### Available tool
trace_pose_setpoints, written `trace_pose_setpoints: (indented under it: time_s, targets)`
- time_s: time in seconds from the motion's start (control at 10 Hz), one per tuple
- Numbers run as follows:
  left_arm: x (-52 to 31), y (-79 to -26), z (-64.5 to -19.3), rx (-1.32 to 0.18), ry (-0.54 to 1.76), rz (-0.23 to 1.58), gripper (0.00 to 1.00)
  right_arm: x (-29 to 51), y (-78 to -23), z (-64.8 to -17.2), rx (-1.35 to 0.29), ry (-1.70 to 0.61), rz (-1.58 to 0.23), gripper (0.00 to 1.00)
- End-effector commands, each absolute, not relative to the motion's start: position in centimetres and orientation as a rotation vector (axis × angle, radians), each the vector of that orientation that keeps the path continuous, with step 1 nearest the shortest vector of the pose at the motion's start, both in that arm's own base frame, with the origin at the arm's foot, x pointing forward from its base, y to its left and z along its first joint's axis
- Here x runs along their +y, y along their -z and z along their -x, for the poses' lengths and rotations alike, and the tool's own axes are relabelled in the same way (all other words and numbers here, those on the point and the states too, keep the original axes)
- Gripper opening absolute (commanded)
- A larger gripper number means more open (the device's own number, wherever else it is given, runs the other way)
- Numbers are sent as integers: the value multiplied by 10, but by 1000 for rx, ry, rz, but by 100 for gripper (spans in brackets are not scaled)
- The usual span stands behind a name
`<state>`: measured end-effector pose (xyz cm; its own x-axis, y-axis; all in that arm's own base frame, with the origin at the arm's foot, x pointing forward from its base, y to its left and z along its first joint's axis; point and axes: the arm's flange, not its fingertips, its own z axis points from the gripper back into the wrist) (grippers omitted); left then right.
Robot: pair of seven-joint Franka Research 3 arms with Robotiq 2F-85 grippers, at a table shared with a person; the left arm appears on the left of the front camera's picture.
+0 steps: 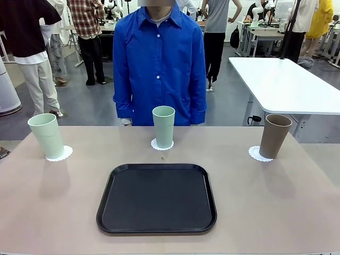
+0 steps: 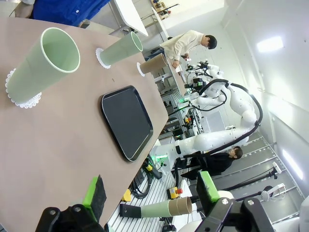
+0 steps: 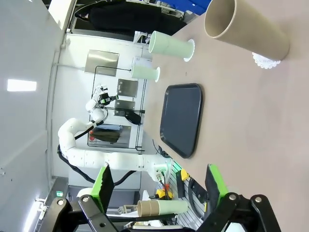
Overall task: Place coasters on the table and set cups on them.
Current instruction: Take one Reusable plastic cup from the Flat Tray and place it on a coaster set by the human.
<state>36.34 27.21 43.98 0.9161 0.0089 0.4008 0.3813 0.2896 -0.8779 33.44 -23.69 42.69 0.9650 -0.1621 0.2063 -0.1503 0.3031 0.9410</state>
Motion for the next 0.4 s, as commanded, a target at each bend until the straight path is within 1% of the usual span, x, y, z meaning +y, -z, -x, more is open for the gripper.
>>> trace_pose_setpoints:
  time_s: [0.0,0.3]
  targets:
    - [274,-442,-362,-362,265,1266,100,-241,-428,-334,-296,0,-1281,100]
    - [274,-442,-362,-362,265,1266,100,-241,-428,-334,-296,0,-1281,100]
